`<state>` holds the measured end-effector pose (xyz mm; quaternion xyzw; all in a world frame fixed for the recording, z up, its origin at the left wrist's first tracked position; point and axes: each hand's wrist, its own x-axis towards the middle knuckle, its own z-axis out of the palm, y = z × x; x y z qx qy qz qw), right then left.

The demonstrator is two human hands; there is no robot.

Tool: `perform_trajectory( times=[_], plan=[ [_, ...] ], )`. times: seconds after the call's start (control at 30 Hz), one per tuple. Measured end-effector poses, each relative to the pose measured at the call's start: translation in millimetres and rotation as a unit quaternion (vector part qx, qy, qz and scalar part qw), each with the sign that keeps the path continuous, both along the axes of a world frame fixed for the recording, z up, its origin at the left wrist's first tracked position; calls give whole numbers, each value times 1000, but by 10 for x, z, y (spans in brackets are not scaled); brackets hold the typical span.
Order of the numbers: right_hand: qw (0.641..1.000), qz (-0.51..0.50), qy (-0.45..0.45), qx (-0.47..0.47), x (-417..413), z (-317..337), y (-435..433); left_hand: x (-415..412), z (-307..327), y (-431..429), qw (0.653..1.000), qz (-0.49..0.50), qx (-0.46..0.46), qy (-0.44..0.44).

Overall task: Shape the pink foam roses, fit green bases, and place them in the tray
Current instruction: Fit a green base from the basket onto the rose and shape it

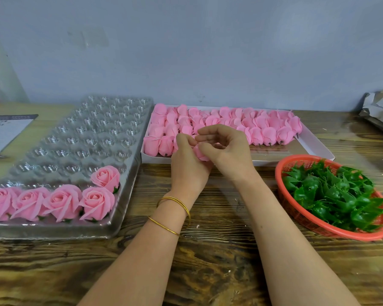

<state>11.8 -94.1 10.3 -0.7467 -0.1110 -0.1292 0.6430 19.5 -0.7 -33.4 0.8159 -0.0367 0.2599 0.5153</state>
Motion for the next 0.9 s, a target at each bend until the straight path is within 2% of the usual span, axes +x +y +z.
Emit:
perform_trajectory(
  times=[0.33,0.6,0.9],
  plan=[
    [999,-8,0,-46,-7,3,-6,-1,-20,-23,1000,-12,4,-20],
    [999,15,27,24,-28,73,-61,8,-6,4,999,14,11,27],
    [999,23,15,-24,-36,75,-77,-29,37,2,1000,3,10,26]
  ],
)
